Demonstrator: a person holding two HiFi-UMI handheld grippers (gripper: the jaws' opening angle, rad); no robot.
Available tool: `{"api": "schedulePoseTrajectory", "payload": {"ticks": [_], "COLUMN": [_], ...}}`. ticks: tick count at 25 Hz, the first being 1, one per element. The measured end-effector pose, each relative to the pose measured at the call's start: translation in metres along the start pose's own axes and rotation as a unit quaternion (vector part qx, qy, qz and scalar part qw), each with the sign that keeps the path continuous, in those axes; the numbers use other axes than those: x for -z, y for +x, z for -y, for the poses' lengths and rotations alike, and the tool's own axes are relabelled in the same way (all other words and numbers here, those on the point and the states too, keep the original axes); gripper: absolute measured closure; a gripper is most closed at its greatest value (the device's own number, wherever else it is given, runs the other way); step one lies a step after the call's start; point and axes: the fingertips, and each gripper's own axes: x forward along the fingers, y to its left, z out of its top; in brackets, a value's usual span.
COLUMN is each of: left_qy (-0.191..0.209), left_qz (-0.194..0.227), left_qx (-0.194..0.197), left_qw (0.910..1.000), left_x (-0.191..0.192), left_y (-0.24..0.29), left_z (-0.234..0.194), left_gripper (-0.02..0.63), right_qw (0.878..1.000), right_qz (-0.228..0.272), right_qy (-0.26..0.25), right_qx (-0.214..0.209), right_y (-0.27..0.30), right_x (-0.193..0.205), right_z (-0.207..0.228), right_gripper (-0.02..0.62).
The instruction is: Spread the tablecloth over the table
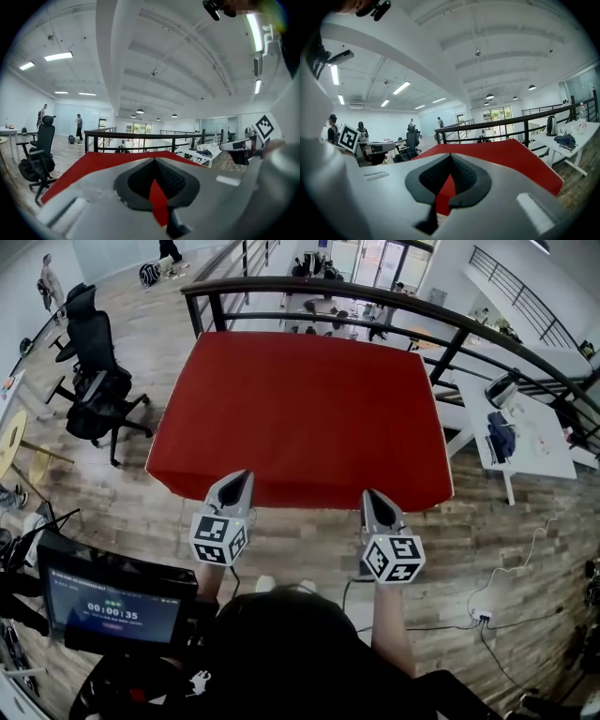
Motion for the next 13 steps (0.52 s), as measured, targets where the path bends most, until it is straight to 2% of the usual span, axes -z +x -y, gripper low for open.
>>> {"api": "schedulePoseTrajectory", "payload": {"ticks": [4,13], "left_qy": [0.002,0.002], "left_qz": [-0.004,0.002], "left_qx": [0.002,0.003], "left_qw": [1.0000,1.0000], "left_x": [-0.006,-0.003], "left_y": [0.009,0.018], "left_z": [-0.012,-0.019], "left_gripper": [0.600,0.600], "right_qw": [1.000,1.000], "right_qz": [0.002,0.004], "right_qy": [-0.002,-0.002], "right_qx": [0.004,0.012], "right_y": [0.012,0.018], "right_x": [-0.016,-0.009], "right_z": [-0.001,0.003], "right_gripper": [0.588,0.588]}}
